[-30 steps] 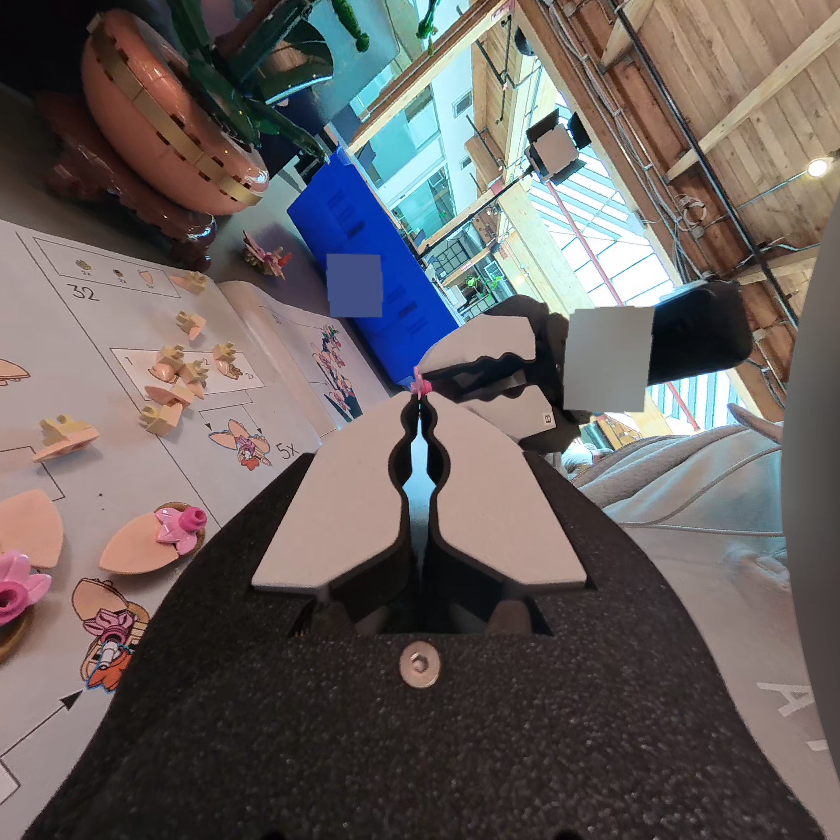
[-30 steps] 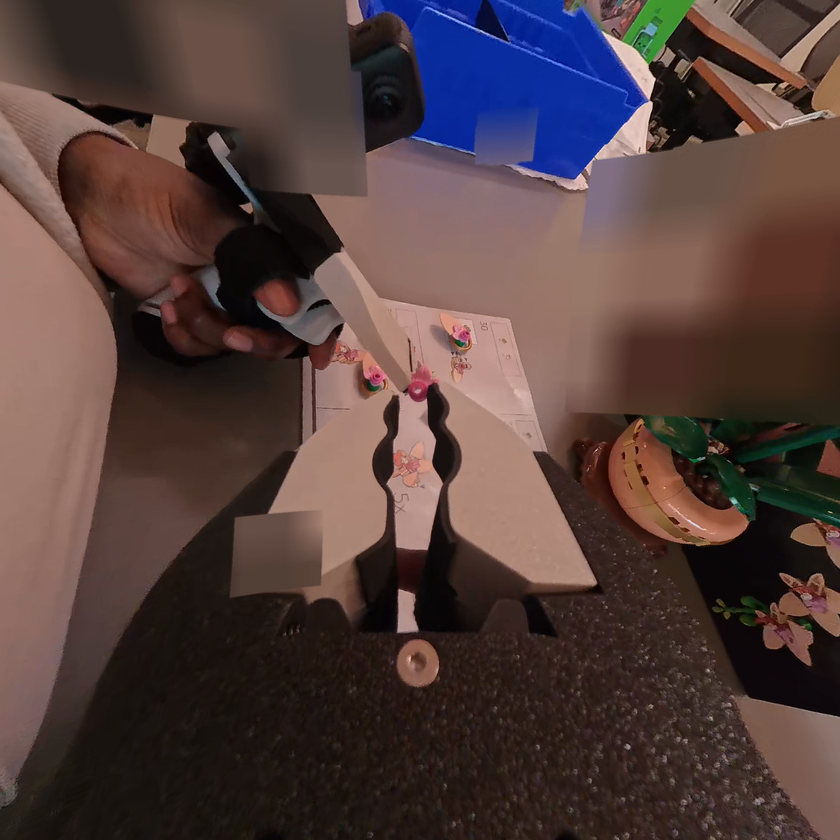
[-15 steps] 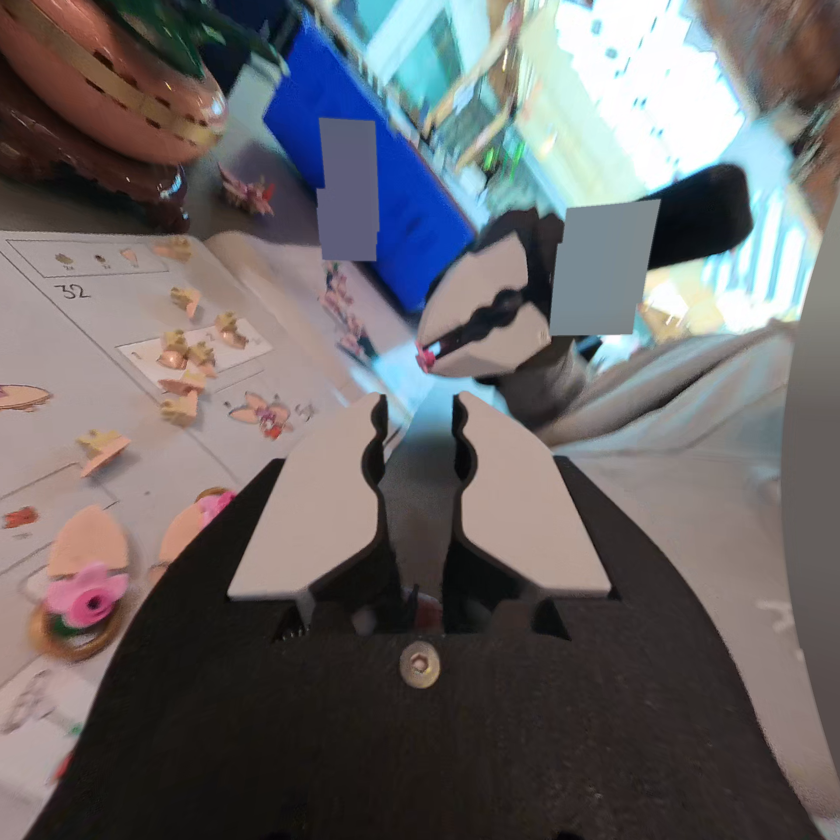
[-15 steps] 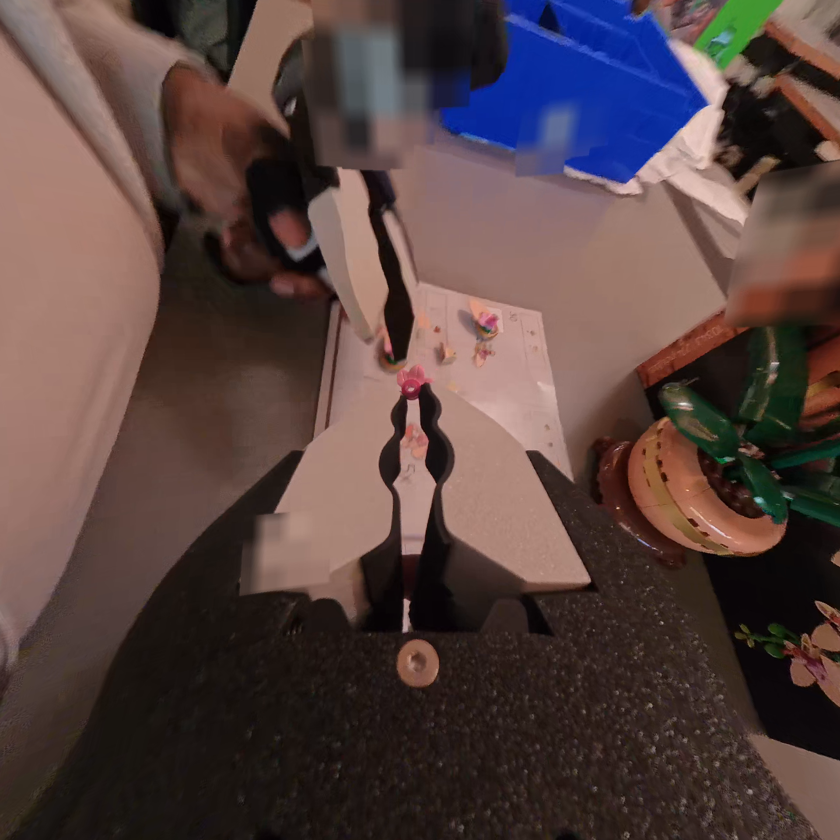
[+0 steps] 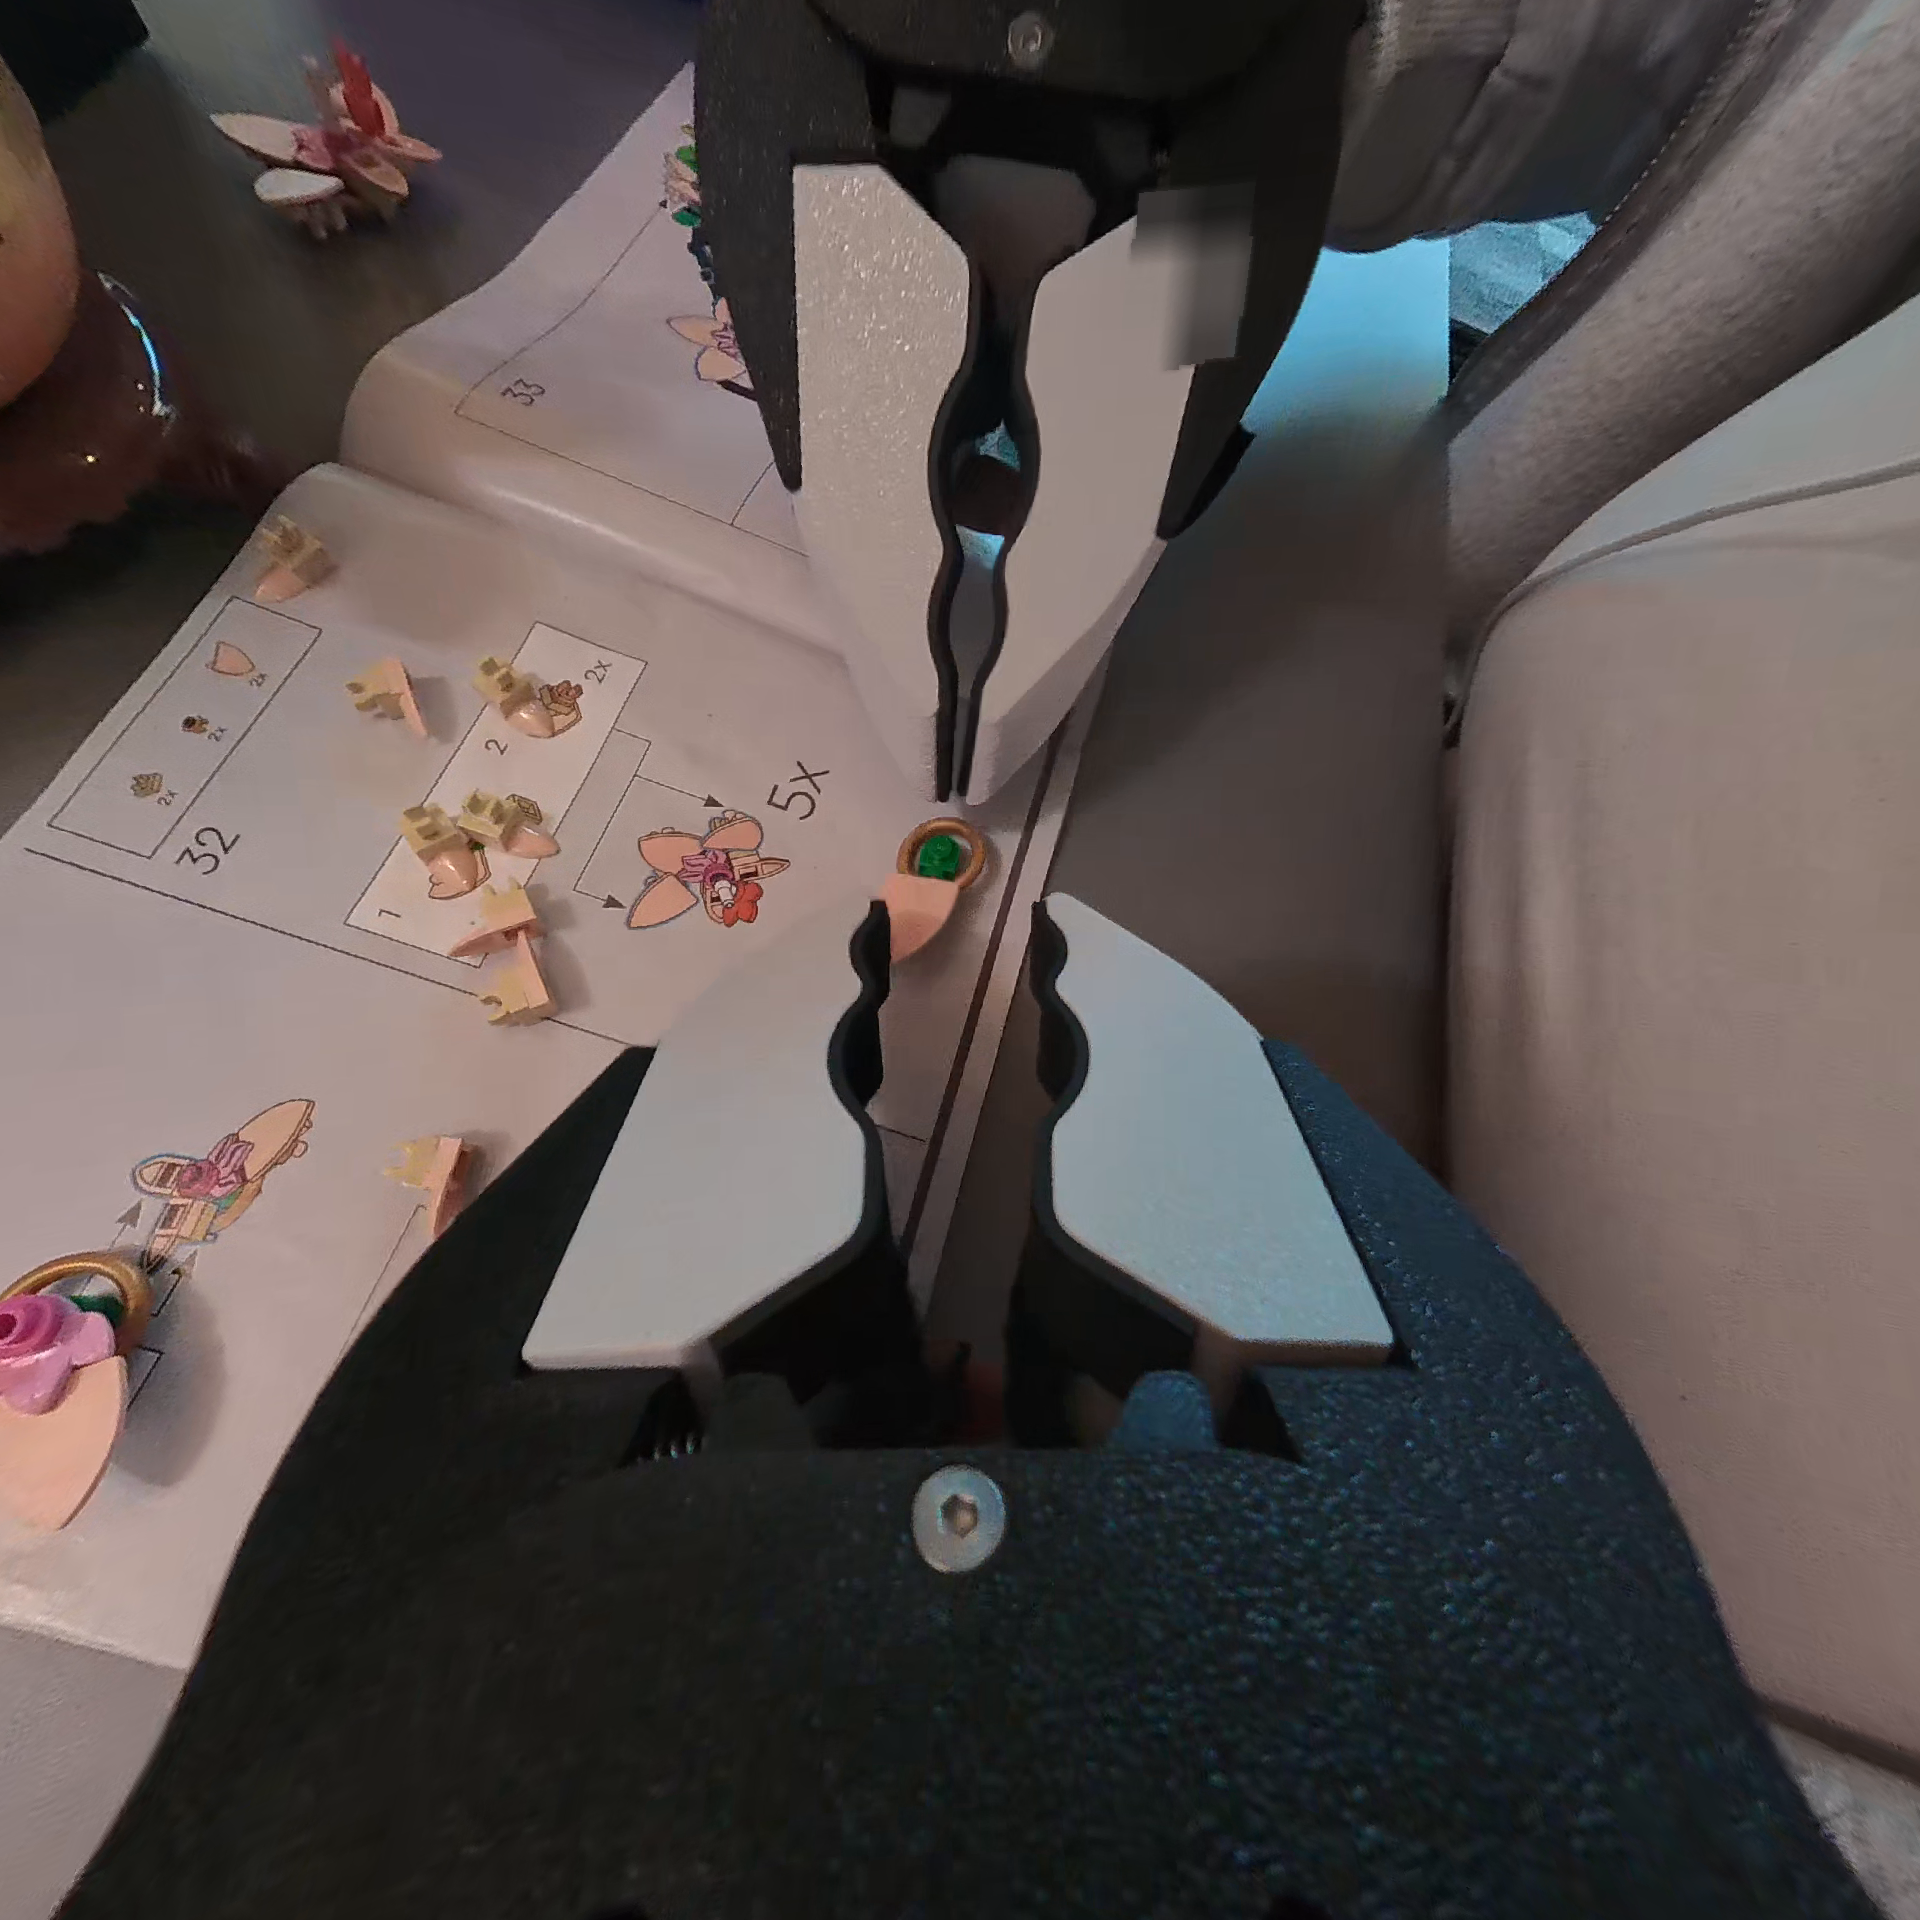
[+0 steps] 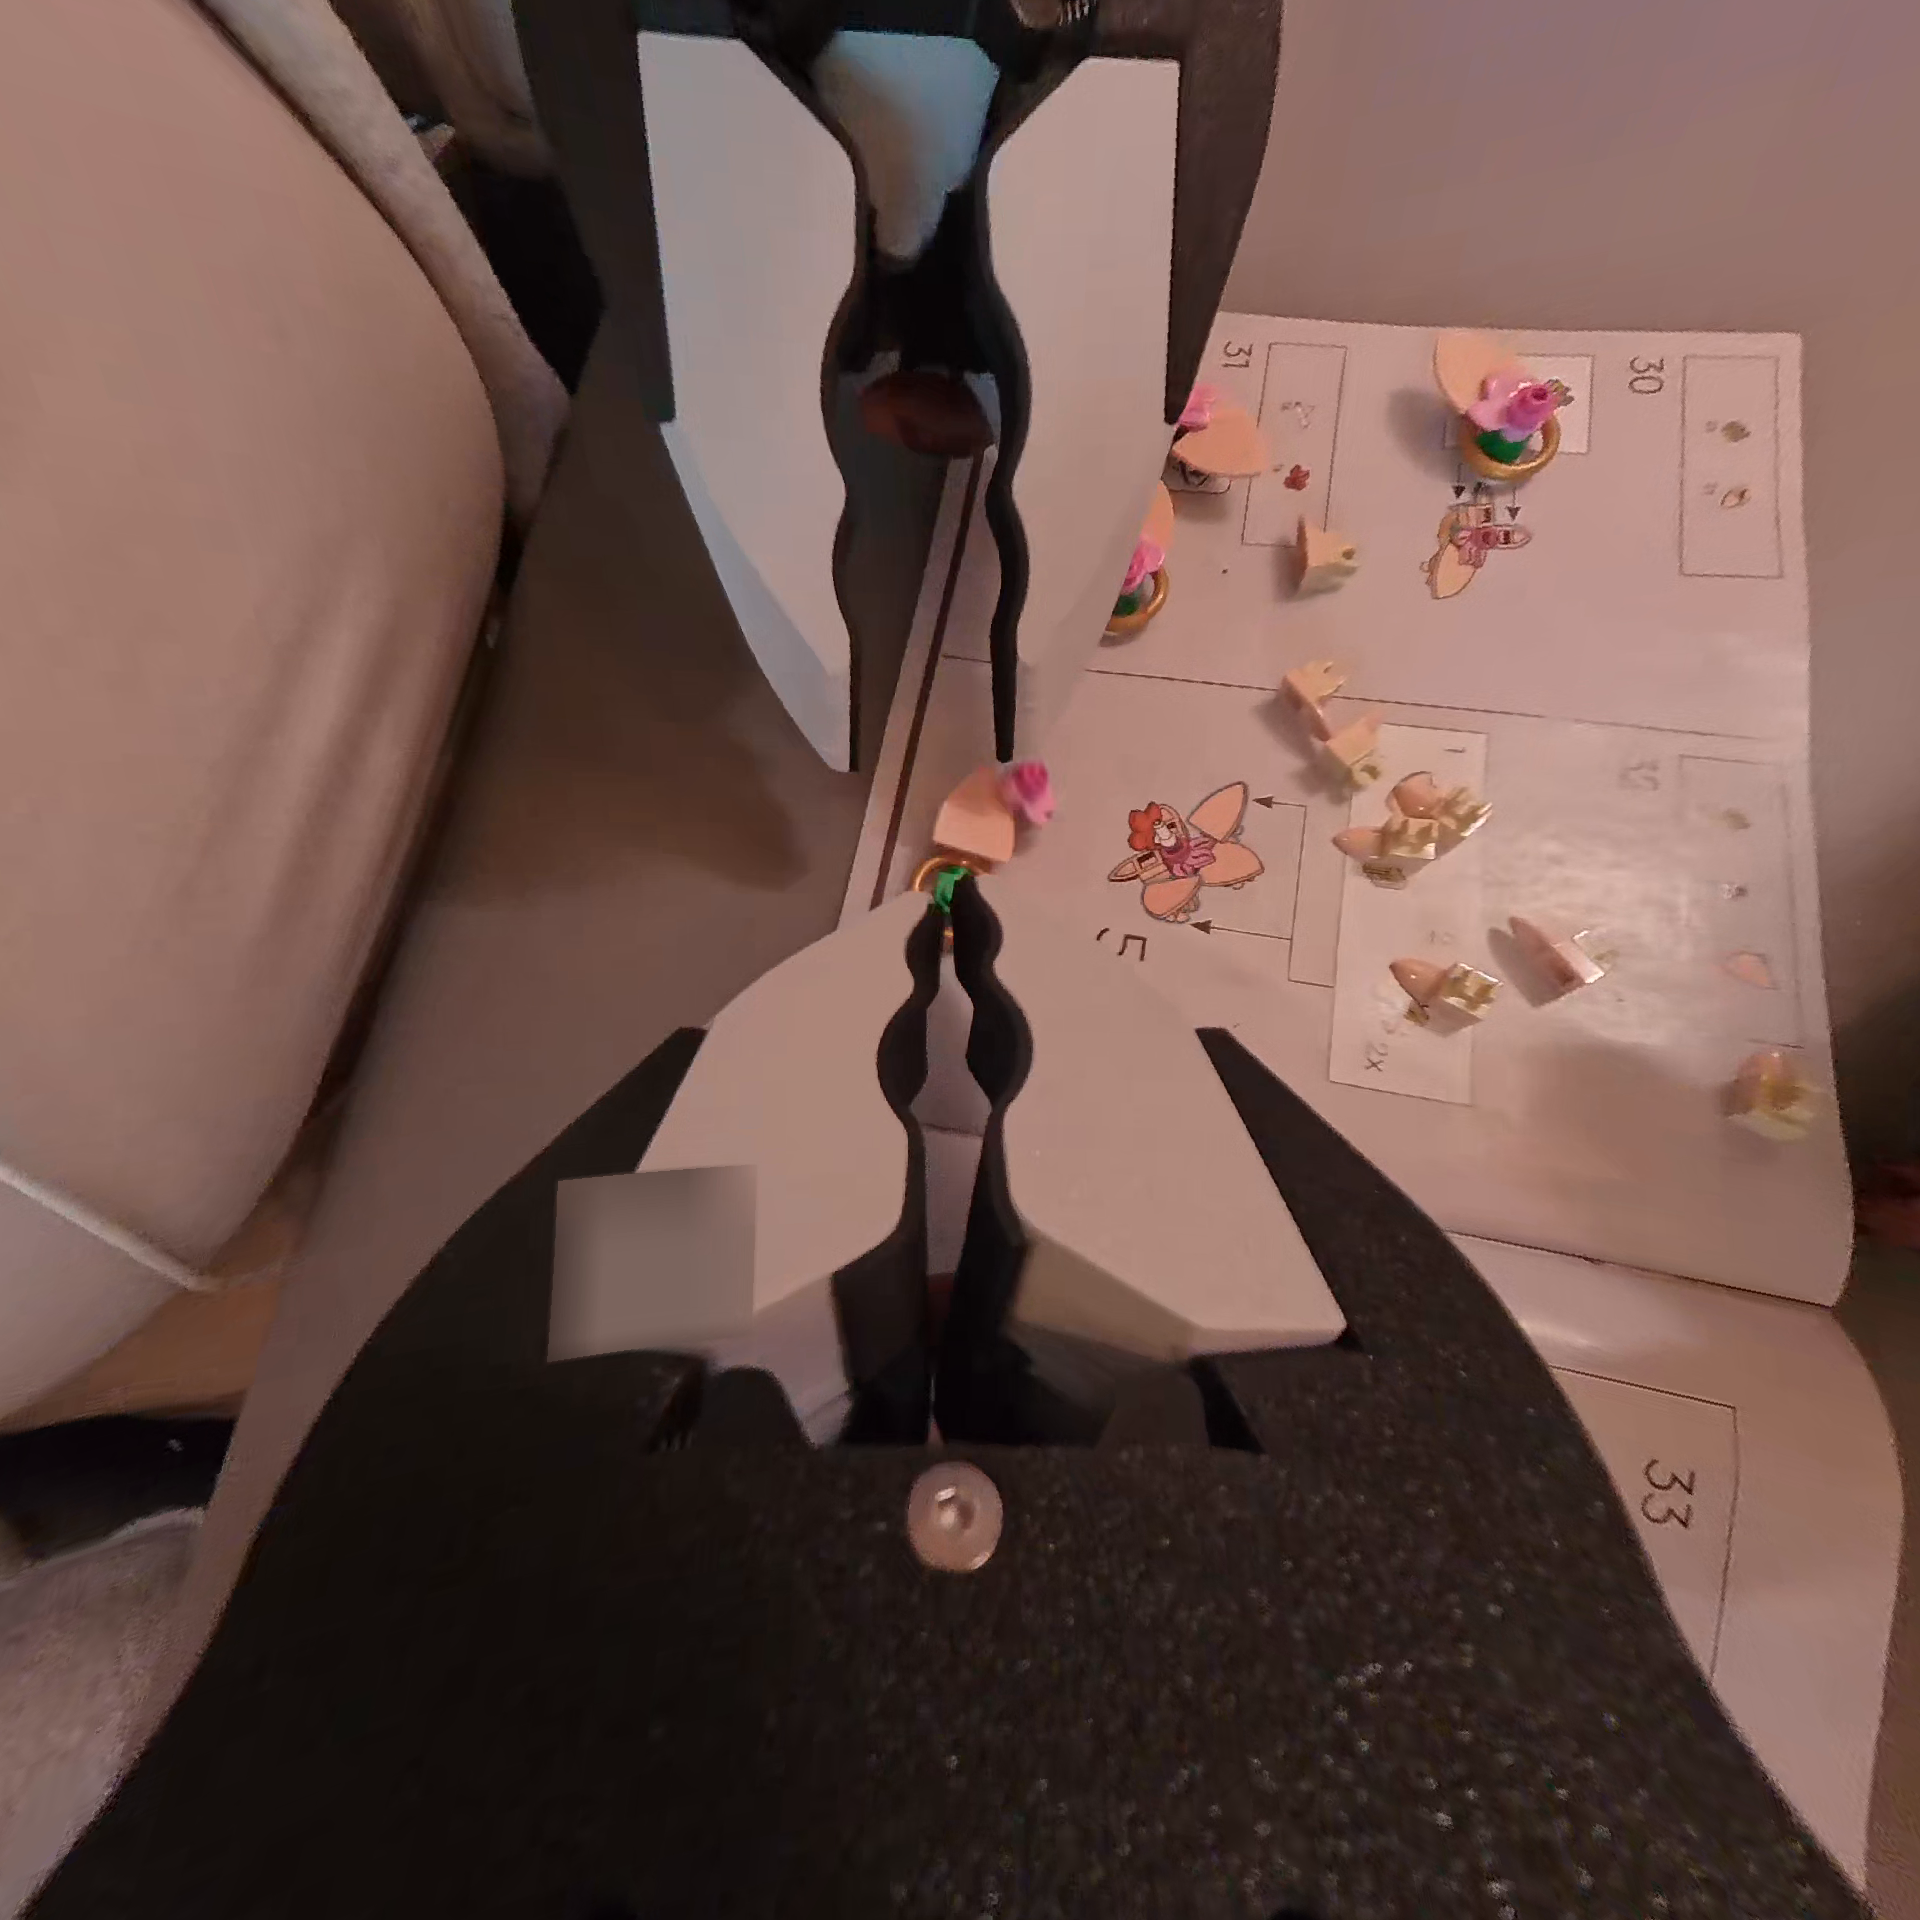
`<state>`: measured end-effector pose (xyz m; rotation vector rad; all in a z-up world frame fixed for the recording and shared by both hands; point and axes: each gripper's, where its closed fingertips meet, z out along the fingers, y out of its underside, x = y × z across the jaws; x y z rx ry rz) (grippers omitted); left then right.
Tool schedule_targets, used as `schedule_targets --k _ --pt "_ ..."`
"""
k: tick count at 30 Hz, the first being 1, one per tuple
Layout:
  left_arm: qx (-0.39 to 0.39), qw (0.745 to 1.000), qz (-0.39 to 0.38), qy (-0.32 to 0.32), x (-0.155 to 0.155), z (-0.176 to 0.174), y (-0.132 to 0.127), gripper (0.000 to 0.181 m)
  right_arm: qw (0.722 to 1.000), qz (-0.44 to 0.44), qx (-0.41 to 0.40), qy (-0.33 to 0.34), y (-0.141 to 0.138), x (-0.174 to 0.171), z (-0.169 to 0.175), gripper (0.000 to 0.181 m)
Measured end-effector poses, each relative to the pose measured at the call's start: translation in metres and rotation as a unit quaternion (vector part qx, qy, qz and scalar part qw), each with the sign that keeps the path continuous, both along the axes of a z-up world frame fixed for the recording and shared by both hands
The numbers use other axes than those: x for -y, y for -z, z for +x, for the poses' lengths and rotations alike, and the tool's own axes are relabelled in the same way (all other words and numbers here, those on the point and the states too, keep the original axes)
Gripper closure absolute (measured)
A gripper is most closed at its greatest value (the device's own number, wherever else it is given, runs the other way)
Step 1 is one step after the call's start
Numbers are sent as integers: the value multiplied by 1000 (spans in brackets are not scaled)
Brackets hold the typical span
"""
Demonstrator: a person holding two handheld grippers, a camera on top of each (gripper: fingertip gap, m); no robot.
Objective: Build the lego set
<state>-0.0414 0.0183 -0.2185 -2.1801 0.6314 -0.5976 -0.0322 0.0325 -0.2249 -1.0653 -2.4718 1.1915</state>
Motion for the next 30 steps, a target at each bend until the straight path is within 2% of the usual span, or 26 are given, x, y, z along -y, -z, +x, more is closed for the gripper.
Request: schedule_targets --k 5,10,14,19,26,30 --pt "-4 1000 -16 -15 4 -5 5 156 1000 8 16 23 2 -3 0 177" --pt "-28 996 -13 -81 12 -28 0 157 997 5 16 70 -13 -1 -17 174" --pt "-37 995 -31 -92 17 -26 14 161 997 13 53 51 -5 10 -30 171" --pt "-21 992 0 -124 15 -32 5 162 990 50 126 29 13 16 -31 168" --pt "12 988 20 -156 17 -42 0 161 990 64 119 34 16 17 -36 174" --pt "11 984 47 -171 14 -44 -7 158 994 13 89 62 4 12 -43 181"
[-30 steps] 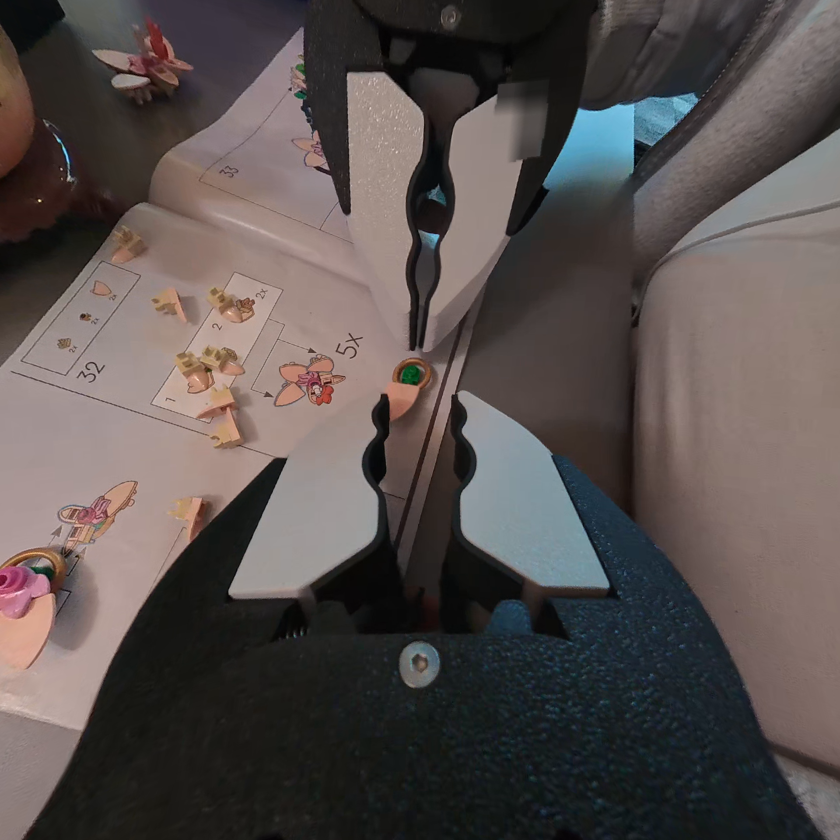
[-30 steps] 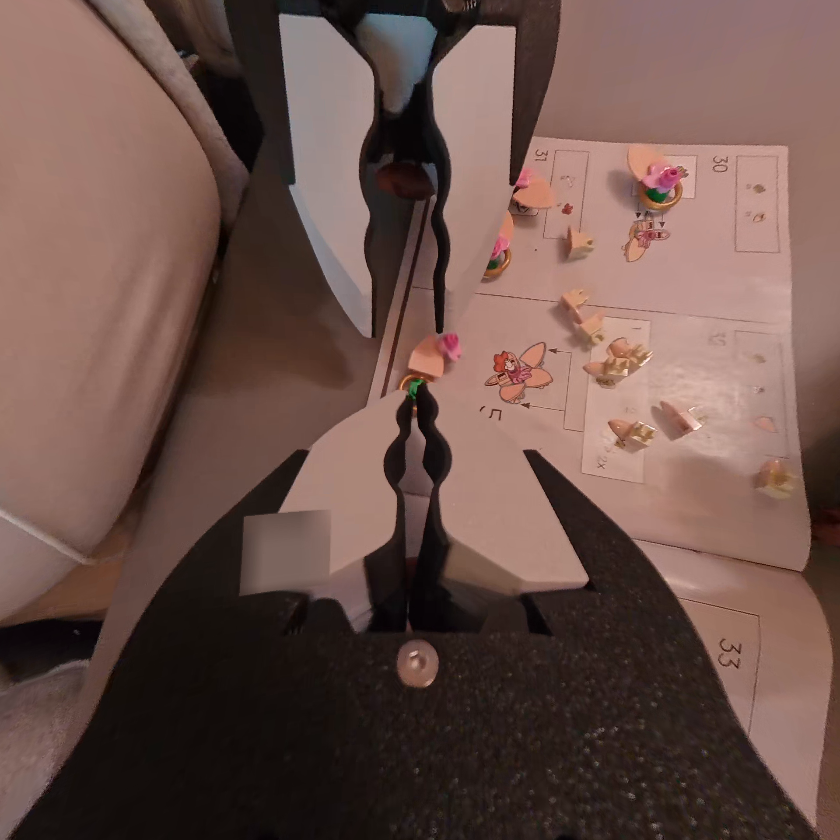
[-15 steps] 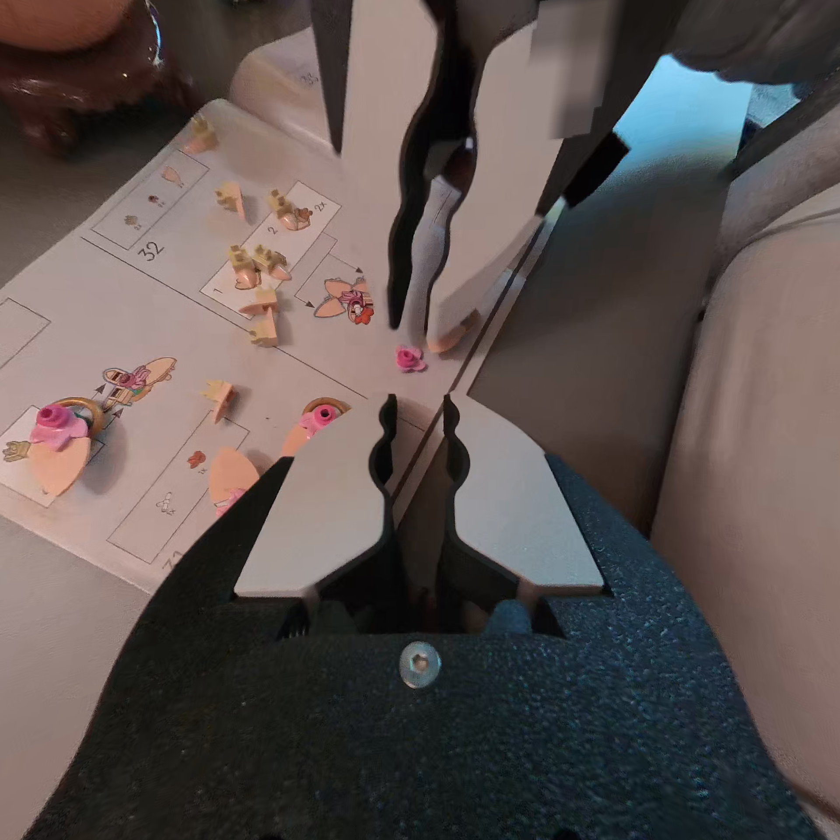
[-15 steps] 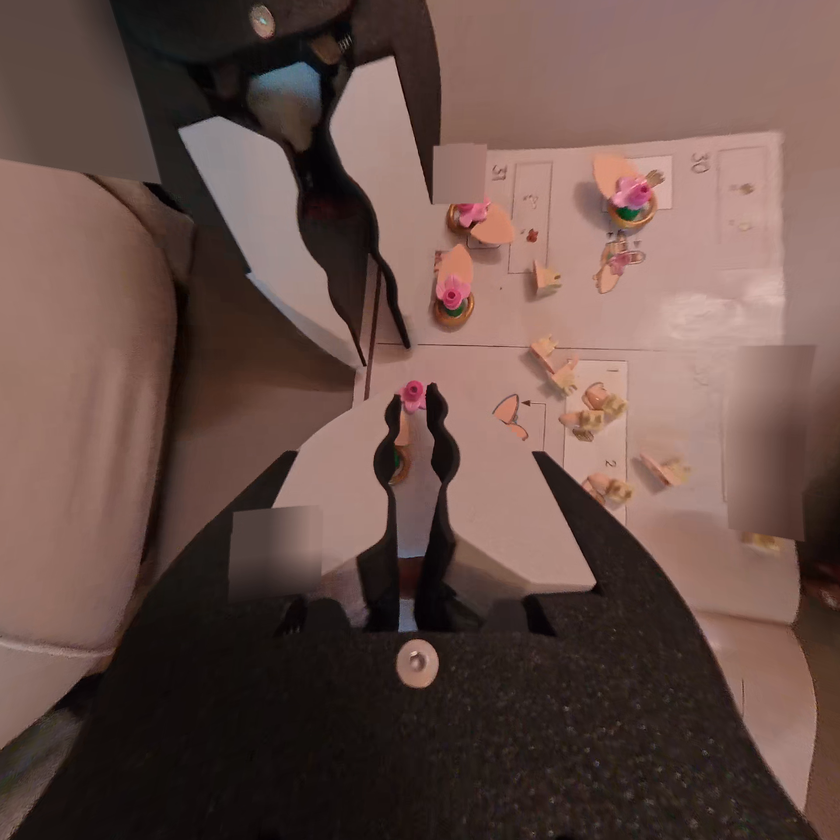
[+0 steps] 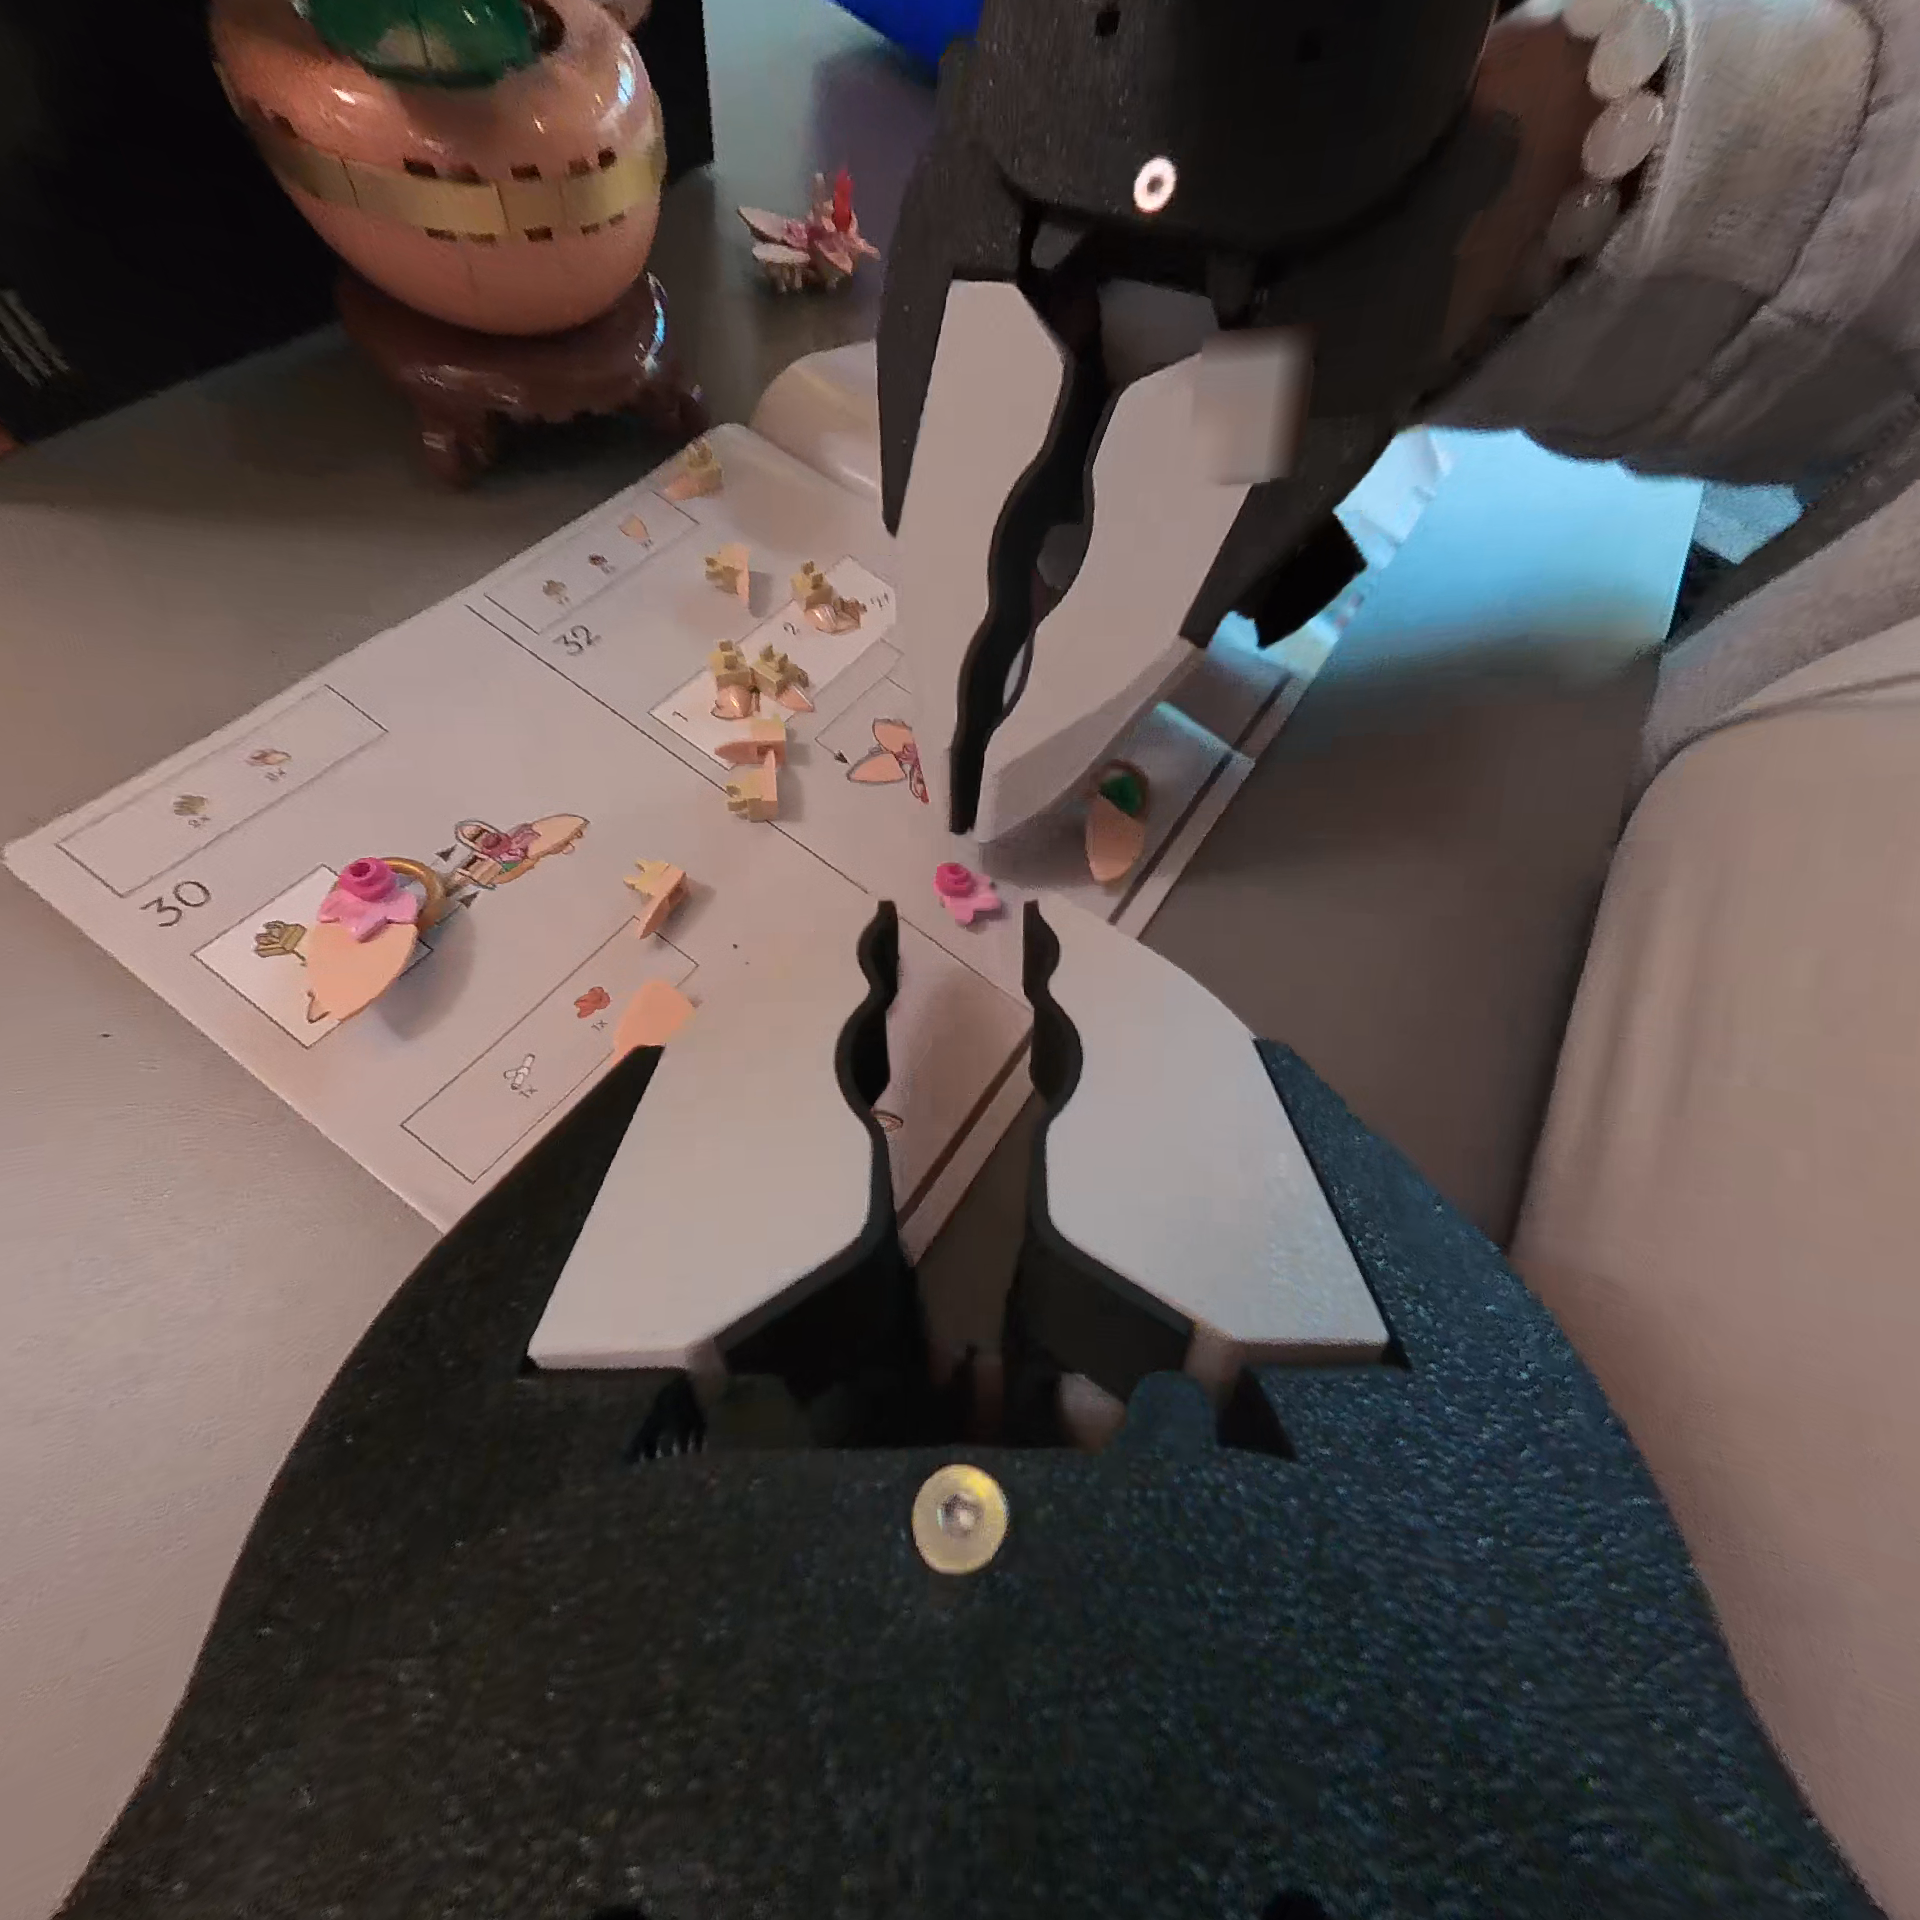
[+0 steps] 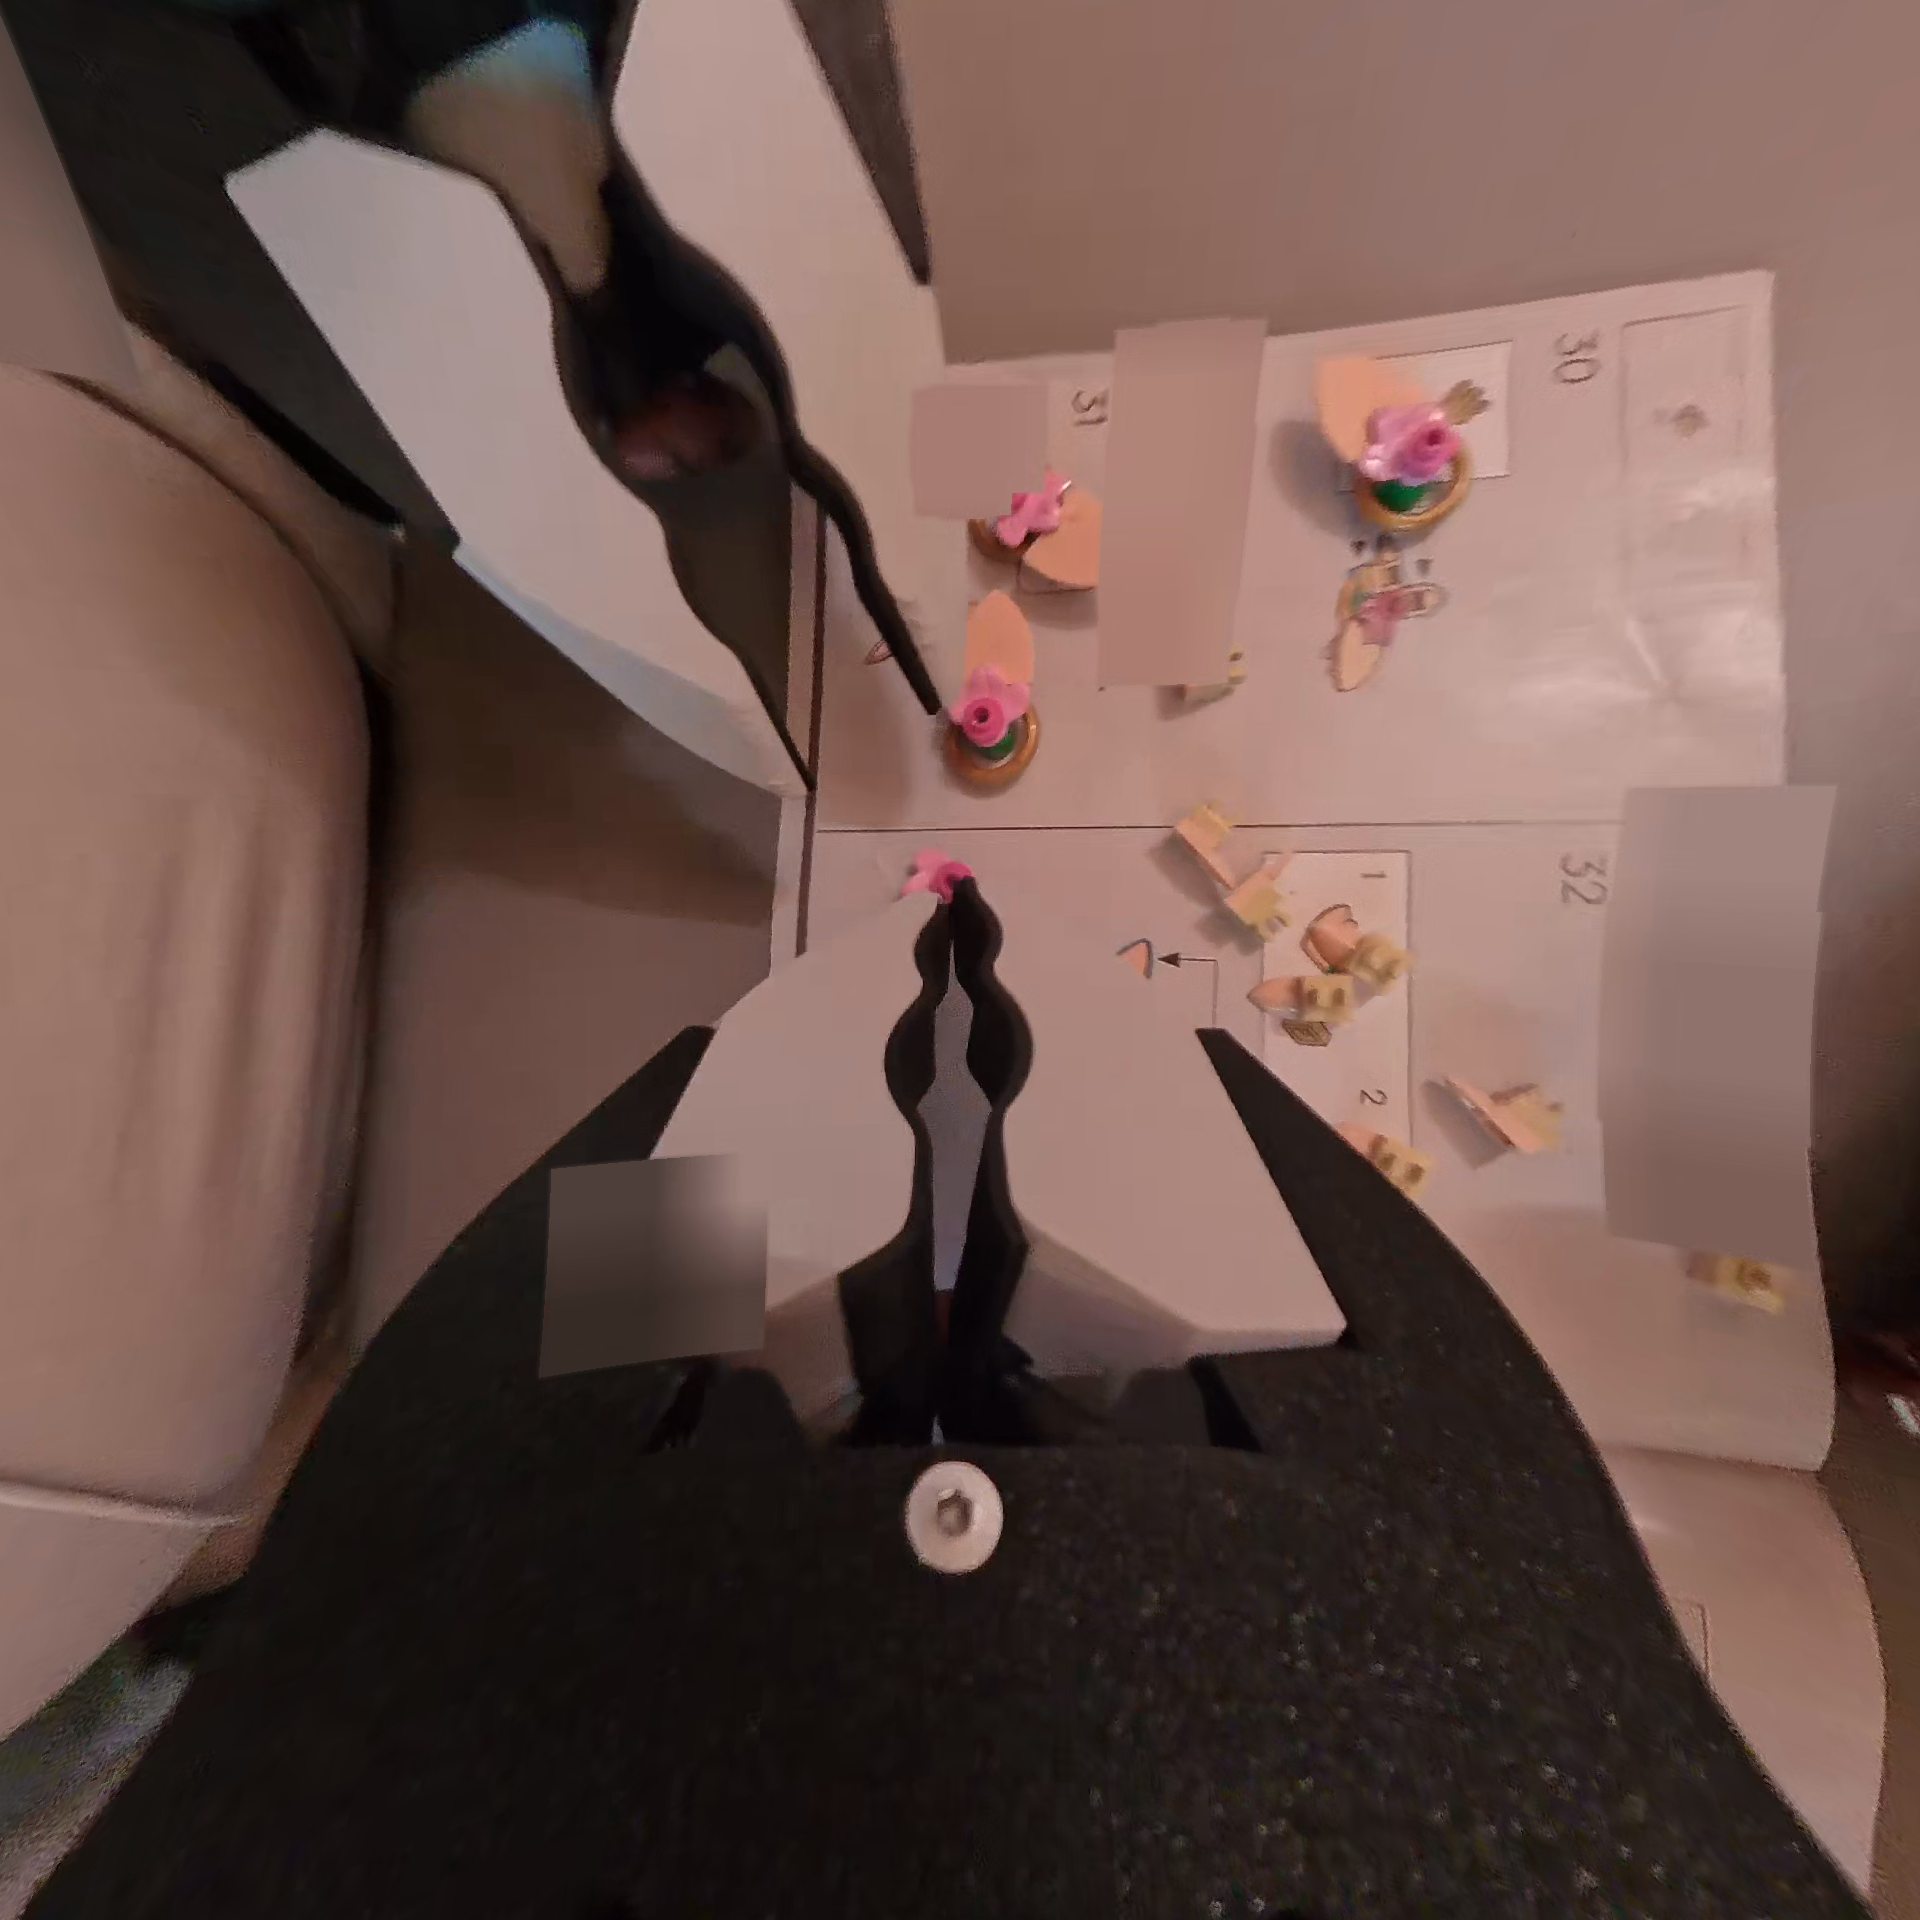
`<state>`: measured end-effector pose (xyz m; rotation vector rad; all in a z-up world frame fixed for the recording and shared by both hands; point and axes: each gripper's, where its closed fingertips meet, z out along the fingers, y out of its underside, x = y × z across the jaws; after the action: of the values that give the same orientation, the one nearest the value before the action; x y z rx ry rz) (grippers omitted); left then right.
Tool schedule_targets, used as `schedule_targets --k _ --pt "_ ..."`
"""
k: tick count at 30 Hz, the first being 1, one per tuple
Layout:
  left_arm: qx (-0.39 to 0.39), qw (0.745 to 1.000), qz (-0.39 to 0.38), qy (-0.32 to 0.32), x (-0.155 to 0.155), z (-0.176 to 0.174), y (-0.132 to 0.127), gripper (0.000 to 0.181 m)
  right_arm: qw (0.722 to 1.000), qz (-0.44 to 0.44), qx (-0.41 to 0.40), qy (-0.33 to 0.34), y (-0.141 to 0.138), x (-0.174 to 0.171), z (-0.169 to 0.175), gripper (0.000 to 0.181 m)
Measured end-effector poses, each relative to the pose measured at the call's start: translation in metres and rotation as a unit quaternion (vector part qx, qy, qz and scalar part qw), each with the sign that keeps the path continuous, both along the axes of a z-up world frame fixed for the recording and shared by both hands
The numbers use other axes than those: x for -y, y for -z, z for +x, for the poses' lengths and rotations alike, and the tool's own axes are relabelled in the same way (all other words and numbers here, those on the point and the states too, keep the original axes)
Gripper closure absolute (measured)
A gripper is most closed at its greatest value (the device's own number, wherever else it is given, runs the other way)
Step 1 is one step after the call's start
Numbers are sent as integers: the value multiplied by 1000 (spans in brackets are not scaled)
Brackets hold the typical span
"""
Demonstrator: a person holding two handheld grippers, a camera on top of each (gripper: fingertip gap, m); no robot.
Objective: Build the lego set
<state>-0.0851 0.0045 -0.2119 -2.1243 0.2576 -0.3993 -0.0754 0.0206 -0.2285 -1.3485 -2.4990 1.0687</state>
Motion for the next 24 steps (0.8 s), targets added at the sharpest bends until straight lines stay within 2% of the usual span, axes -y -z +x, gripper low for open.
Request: schedule_targets --k 3,5,8,12,17,20,24 --pt "31 999 -9 -9 0 0 0 158 1000 -18 -4 24 -2 -9 -2 177" --pt "36 999 -14 -10 1 0 0 158 1000 0 -17 -6 -3 -10 0 173" --pt "27 1000 -6 -4 4 2 -2 159 987 61 -70 -129 -8 -4 1 169" --pt "28 1000 -6 -2 7 4 -3 159 945 125 -105 -283 -3 2 -1 168" --pt "32 999 4 -9 12 4 -7 159 904 153 -107 -384 3 5 -4 167" --pt "38 999 4 -11 13 3 -6 159 892 173 -106 -404 11 5 -5 173" --pt "34 999 12 -13 12 2 -6 157 921 137 -94 -353 9 3 -7 175"
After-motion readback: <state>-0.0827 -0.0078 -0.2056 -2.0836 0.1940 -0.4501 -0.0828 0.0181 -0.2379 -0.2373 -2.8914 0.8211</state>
